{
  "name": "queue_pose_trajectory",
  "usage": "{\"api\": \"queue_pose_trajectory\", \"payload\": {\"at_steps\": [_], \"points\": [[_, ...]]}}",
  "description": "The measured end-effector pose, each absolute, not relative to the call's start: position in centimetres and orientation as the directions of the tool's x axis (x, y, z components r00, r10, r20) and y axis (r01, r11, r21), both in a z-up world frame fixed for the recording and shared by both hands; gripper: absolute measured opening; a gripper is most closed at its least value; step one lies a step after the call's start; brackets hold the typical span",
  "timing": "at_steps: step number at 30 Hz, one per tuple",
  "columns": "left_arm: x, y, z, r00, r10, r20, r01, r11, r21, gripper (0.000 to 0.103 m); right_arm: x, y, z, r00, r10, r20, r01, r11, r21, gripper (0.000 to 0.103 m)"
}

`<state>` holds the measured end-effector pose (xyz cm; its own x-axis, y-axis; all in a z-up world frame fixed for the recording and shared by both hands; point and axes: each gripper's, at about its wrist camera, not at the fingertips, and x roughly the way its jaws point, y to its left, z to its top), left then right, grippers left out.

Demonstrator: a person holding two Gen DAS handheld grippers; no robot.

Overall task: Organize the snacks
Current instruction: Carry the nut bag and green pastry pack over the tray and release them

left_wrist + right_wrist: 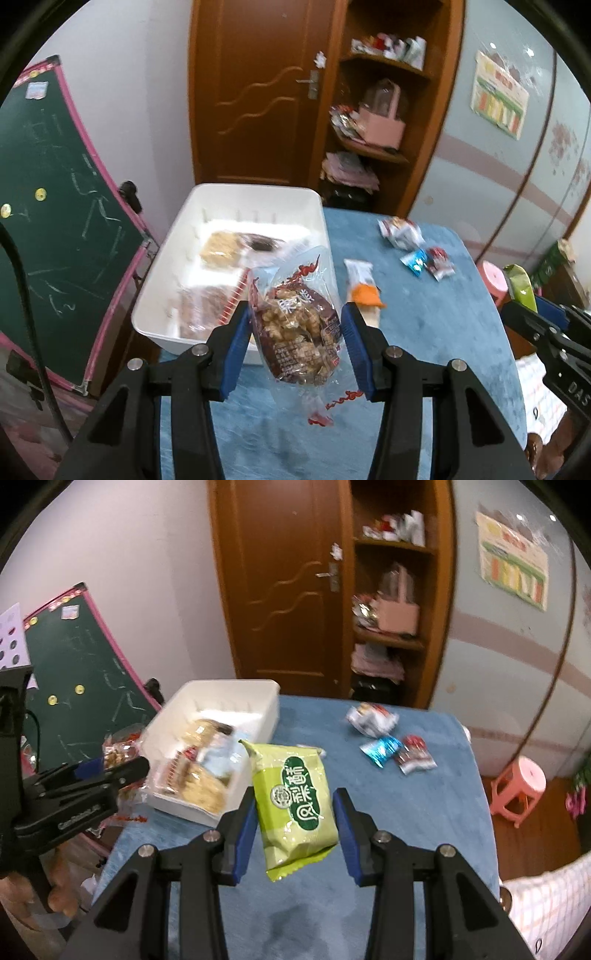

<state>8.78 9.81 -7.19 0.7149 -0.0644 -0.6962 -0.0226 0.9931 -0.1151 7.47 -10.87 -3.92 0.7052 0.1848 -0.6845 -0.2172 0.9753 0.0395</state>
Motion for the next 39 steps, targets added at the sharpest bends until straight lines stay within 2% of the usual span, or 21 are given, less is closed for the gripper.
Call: {"api": "queue_pose_trajectory", "payload": {"at_steps": [17,22,39], "points": [[12.5,16.8,-4.7,0.782,0.038,-0.622,-0.121,0.988,-0.093,0.048,10.6,-1.4,-0.2,0.744,0.276,-0.608,-0.34,0.94,0.011,0.041],[14.9,18.1,-5.1,0.776,0.057,-0.629,-0.148,0.985,-0.093,0.048,12.7,1.0,-0.4,0.744,0.287,-0.604,-0.358,0.934,0.004,0.041],[20.8,19.8,-11.7,0.661,0.111,-0.742,-0.226,0.973,-0.056,0.049,19.1,4.8,-7.9,0.625,0.273,-0.731,-0.359,0.933,0.042,0.042]]}}
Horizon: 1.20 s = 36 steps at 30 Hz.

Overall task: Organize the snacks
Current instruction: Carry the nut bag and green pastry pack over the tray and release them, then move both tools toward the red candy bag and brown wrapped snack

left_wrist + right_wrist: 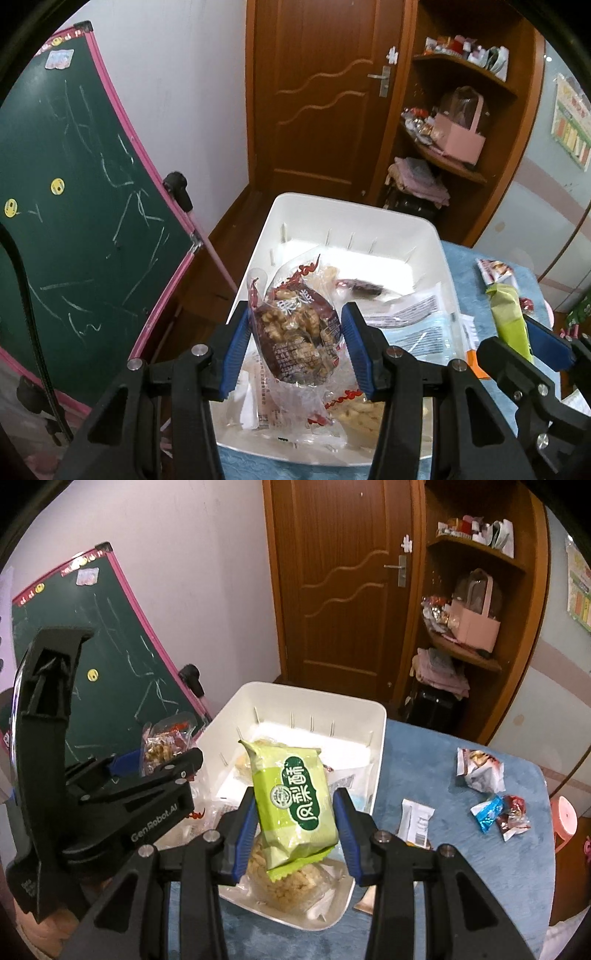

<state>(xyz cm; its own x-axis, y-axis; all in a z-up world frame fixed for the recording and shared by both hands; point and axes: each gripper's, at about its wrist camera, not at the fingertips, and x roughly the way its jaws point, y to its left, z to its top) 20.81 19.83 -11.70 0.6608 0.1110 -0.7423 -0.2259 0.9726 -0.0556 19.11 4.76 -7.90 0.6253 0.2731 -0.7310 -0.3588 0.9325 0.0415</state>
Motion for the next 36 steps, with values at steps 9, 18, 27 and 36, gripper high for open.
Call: {"api": "queue_pose_trajectory", "payload": {"at_steps": [9,18,27,36], "points": [[21.4,20.4,-13.1,0.662,0.081,-0.745,-0.245,0.963,-0.113,0.088,19.9,5.3,-11.4,0.554,0.275,-0.786,-0.399,0.916,0.039,0.047],[20.3,19.3,-12.4,0.66,0.091,-0.745,-0.236,0.967,-0.091,0.088,18.0,4.0,-10.8,0.553,0.302,-0.776,-0.394,0.916,0.075,0.048],[17.9,16.8,-9.9,0.686,0.108,-0.72,-0.203,0.978,-0.046,0.088,15.5,2.0,-9.0,0.577,0.325,-0.749,-0.388,0.916,0.099,0.048],[14.7,12.9,-7.2,0.714,0.101,-0.693,-0.141,0.99,0.0,0.088,12.4,-1.0,-6.8,0.621,0.334,-0.709,-0.379,0.92,0.101,0.048]]}}
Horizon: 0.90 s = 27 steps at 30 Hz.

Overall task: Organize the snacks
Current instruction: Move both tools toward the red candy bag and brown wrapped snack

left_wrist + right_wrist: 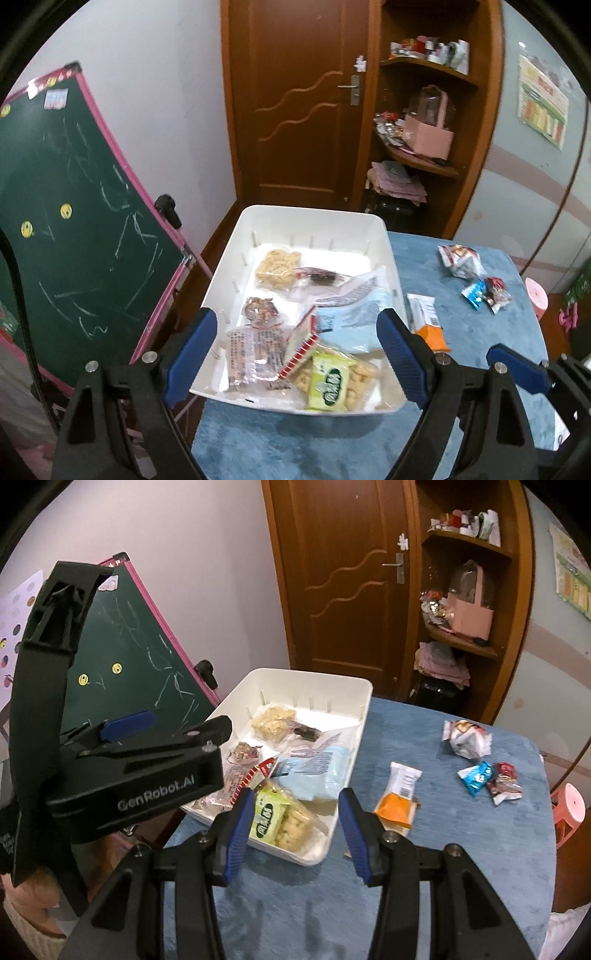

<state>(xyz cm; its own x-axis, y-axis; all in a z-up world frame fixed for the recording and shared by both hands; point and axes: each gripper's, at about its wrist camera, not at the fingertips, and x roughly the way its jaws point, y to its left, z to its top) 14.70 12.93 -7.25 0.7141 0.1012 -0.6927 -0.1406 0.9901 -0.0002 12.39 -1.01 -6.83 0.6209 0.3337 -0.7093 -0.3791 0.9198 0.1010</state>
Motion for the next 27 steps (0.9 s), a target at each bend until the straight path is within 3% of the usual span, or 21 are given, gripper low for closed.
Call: {"api": "queue_pose_trajectory", "payload": {"at_steps": [12,27], "points": [[12.9,2.8,-4.8,0.732,0.068,-0.678,-0.011,0.996,0.088,0.088,9.5,-9.8,-5.2,0.685,0.305,-0.661,-0.294,0.947,0.132,0.048],[17.5,-8.4,-0.9,0.758,0.015,-0.652,0.147,0.97,0.192,0.088,12.8,-26.5,-1.4,0.784,0.042,-0.619,-0.017,0.999,0.046,0.048]]}}
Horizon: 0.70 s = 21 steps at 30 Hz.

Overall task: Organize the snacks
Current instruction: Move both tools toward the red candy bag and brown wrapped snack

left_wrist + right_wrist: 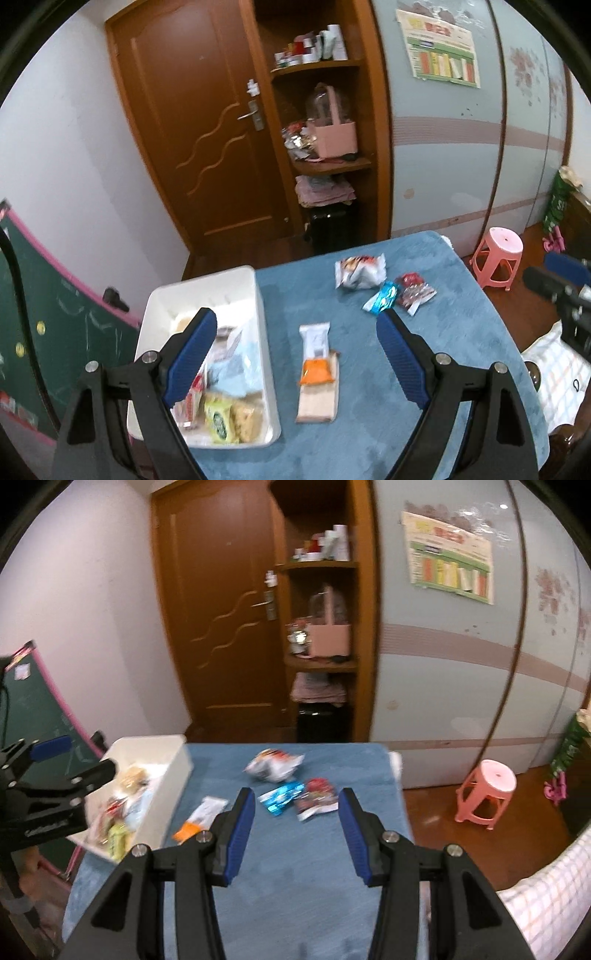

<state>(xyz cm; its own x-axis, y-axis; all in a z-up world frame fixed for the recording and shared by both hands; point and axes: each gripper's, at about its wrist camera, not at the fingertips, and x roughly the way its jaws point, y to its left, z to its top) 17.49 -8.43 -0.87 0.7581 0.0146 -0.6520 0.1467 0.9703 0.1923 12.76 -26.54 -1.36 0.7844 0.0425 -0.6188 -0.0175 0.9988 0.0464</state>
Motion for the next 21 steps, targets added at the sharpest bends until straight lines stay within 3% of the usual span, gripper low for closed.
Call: {"api": "queue_pose_trajectory", "payload": {"at_steps": [6,11,21], "points": [[22.2,-13.4,-2.6,0.748,0.021,-0.663,0.211,0.94,0.267,0.088,18.0,-30.6,-1.2,0.755,0.028,-0.655,0.031,0.996,0.079,0.048],[26.3,-16.7,-6.5,0.69,-0.018,-0.724,0.281,0.928,0.246,0.088,23.0,-32.1,-3.1,0.712,0.039,-0.702,0.036,0.995,0.092,0.048],[32.9,-18.0,-17.5,0.513,-0.02,-0.858,0.304,0.939,0.16,0.088,30.4,-34.0,-13.2,0.535,0.214,-0.817,0.069,0.953,0.295,0.048]]}}
